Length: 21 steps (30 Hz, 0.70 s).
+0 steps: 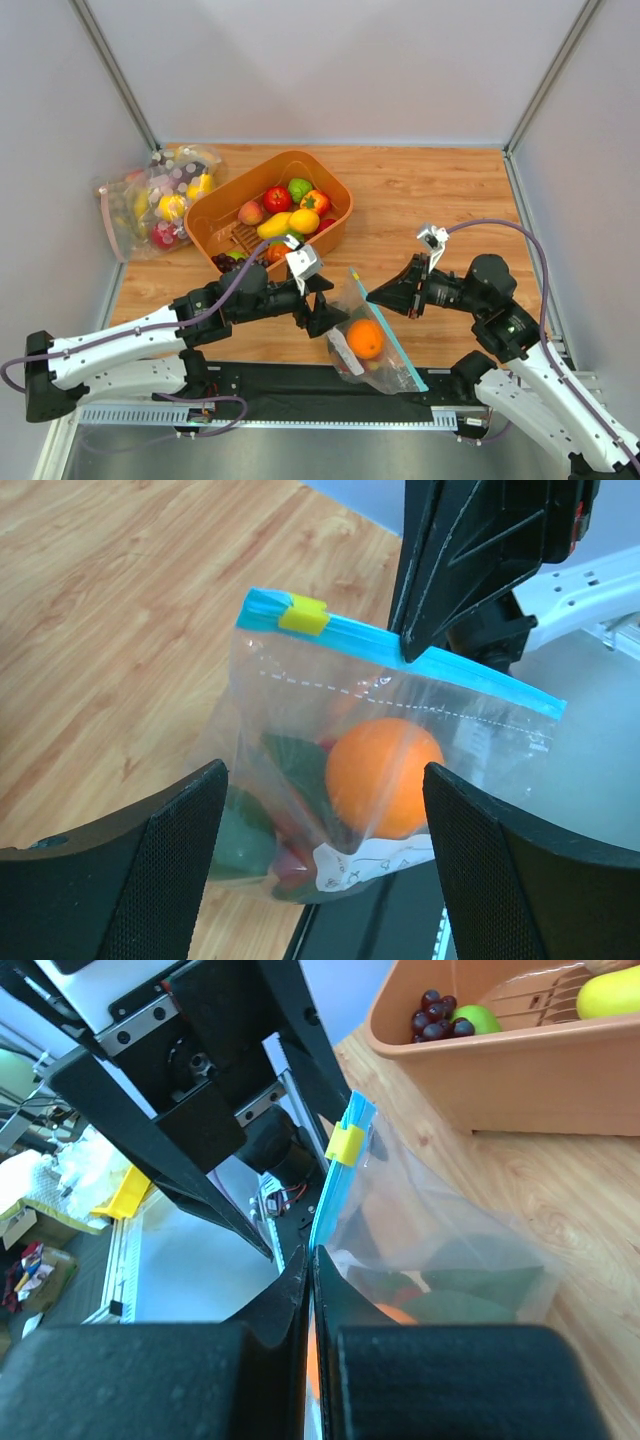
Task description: Open the zip-top bag and remove the fake food
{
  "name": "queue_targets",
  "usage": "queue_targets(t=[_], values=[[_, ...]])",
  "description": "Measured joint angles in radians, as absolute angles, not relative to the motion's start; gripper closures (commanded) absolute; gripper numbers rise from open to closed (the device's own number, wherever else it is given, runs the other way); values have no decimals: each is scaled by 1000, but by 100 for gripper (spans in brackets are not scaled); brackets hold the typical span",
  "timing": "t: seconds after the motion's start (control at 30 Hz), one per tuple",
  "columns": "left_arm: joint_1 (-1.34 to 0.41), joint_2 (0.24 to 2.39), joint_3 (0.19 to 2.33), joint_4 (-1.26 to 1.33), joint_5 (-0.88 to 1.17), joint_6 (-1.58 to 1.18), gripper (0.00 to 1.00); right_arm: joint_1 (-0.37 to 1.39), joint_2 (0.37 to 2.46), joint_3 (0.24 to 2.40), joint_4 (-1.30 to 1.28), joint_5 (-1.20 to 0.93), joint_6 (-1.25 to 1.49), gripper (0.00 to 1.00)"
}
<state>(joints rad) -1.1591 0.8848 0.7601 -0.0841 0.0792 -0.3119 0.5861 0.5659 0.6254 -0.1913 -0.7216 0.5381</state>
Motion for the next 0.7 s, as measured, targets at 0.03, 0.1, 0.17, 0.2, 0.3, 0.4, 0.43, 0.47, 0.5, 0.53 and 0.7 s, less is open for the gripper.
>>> queue_targets(t=[0.03, 0.1, 0.17, 0.2, 0.3, 0.4, 0.43, 0.47, 0.5, 0.53, 0.7], values=[[-1156, 892, 760, -72, 91, -312, 14, 586, 566, 631, -197, -729, 538, 100], [-1149, 905, 760, -43, 120, -312, 13, 586, 566, 643, -210, -746, 538, 100], [-1142, 915, 760, -18, 139, -313, 14, 586, 566, 653, -222, -762, 538, 100], [-1140, 920, 760, -8, 149, -313, 14, 586, 566, 656, -229, -768, 537, 100], [-1131, 936, 760, 14, 173, -316, 14, 586, 566, 663, -239, -789, 537, 100], [-1129, 953, 760, 36, 194, -320, 14, 586, 561, 664, -243, -817, 537, 100], [-1127, 958, 760, 43, 200, -322, 14, 586, 561, 664, -243, -819, 537, 100], [-1126, 965, 760, 50, 206, -328, 18, 586, 561, 666, -244, -828, 537, 100], [-1125, 971, 760, 57, 213, -334, 23, 586, 561, 669, -245, -836, 537, 100], [-1124, 976, 760, 65, 224, -340, 30, 586, 560, 674, -248, -842, 537, 100], [-1122, 995, 760, 115, 276, -373, 81, 586, 550, 698, -292, -847, 521, 100]])
